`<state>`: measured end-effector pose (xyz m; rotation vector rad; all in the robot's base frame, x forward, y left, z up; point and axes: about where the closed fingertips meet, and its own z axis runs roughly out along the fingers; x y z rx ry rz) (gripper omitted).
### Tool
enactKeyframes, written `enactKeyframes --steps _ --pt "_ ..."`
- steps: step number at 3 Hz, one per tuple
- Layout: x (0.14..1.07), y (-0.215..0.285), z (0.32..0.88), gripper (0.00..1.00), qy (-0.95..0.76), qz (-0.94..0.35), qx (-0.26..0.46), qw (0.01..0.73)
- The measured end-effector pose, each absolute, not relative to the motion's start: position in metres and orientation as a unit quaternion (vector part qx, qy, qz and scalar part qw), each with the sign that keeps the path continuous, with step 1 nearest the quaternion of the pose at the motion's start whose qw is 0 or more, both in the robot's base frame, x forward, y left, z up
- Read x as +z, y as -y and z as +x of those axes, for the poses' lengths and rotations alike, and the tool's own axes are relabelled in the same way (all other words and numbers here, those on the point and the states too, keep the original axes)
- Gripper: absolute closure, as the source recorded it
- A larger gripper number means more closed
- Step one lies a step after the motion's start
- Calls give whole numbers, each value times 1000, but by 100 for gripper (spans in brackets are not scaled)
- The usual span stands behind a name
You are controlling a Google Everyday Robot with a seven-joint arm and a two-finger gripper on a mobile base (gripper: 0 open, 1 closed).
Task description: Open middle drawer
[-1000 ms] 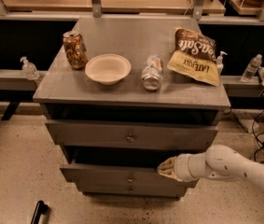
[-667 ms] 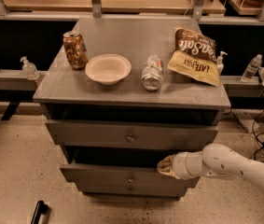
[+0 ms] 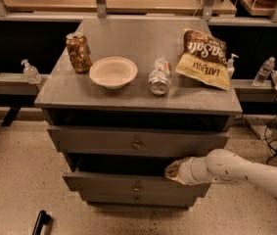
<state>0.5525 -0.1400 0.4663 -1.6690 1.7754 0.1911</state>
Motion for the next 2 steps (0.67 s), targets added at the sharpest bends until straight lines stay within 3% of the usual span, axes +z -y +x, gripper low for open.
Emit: enactKeyframes --steps 2 --pt "448 141 560 100 -697 -633 60 331"
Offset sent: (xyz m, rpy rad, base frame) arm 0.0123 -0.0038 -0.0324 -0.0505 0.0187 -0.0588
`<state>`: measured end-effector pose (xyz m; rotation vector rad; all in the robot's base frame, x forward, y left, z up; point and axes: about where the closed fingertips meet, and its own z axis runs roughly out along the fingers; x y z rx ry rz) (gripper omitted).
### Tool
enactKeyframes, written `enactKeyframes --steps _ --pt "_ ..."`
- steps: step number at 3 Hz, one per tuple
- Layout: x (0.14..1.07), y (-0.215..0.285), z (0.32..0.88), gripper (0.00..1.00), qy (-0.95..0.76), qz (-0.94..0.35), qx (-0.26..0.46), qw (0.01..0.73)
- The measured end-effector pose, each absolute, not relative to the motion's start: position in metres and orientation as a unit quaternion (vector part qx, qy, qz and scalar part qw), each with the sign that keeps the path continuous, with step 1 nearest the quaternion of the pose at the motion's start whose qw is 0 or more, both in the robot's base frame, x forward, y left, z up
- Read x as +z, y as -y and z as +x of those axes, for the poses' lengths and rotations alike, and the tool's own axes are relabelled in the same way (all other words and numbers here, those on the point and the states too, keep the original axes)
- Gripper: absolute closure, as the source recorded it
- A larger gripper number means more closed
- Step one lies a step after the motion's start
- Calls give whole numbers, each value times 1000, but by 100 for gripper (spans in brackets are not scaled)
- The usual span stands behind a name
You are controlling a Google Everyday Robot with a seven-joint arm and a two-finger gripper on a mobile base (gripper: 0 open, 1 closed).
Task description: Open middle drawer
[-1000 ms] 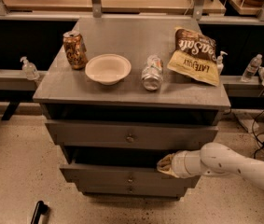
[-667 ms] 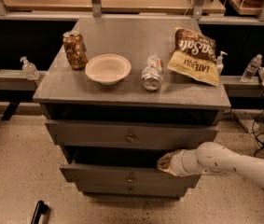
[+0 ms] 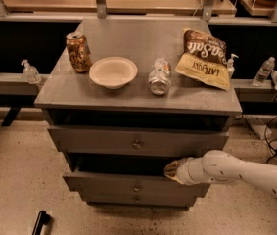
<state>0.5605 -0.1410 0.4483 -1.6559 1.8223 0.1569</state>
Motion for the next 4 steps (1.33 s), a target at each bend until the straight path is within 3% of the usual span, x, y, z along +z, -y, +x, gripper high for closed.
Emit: enactKeyframes --steps 4 --pt "429 147 535 100 -688 -639 95 329"
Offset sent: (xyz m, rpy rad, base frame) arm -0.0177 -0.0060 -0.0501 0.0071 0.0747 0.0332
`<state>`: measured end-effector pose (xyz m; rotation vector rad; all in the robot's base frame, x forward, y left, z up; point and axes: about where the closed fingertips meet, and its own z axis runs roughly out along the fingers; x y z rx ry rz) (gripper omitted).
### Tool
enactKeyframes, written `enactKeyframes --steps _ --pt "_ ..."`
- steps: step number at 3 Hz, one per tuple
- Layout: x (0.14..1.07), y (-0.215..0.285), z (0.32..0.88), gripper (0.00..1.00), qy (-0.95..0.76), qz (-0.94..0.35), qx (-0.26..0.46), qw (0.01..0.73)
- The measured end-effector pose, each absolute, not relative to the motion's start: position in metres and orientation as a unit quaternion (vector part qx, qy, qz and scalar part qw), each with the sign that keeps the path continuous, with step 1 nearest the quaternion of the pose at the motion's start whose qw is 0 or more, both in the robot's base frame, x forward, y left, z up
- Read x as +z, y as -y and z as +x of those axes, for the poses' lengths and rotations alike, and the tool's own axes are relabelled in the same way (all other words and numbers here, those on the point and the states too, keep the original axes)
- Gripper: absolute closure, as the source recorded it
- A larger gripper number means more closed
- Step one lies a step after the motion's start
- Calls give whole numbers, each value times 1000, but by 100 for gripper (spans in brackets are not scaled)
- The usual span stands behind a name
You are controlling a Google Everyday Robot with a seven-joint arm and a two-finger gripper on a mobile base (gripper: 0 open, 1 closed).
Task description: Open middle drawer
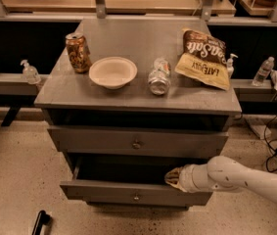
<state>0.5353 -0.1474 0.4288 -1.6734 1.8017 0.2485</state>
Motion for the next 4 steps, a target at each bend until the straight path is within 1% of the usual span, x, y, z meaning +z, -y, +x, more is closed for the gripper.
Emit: enactKeyframes --steps 1,2,3,4 --pt "434 149 531 100 -688 -639 98 330" --pt "429 154 514 100 -684 -639 111 334" --pt "436 153 514 100 -682 -640 112 335" --pt "455 131 500 100 -646 -656 125 370"
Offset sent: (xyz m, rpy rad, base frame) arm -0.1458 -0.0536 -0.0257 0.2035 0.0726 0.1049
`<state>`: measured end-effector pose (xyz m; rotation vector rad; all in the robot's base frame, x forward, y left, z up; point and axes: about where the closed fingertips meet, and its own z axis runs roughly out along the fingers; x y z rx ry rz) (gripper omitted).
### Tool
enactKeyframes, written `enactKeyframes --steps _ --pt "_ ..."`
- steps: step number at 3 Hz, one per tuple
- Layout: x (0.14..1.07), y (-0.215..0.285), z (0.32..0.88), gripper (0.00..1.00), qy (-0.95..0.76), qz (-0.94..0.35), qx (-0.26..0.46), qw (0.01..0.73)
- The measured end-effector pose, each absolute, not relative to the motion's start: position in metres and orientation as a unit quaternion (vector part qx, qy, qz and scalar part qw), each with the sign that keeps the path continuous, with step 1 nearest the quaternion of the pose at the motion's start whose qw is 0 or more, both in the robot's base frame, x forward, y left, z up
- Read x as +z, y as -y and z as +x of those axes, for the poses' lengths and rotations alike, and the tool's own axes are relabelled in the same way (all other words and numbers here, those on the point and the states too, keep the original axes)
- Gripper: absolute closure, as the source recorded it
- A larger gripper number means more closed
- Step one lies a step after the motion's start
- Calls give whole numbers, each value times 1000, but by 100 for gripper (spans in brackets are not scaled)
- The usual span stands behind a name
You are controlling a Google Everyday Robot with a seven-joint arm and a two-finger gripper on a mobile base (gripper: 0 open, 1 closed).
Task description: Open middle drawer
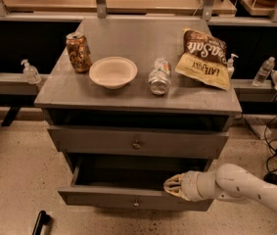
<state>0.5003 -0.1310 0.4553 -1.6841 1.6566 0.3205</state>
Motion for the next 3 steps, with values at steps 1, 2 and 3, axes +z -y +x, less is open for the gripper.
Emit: enactKeyframes --steps 1,2,3 --pt "476 109 498 100 -618 -667 129 397" --pt "482 94 501 100 -610 -675 122 397" --pt "476 88 526 100 -625 -675 108 378"
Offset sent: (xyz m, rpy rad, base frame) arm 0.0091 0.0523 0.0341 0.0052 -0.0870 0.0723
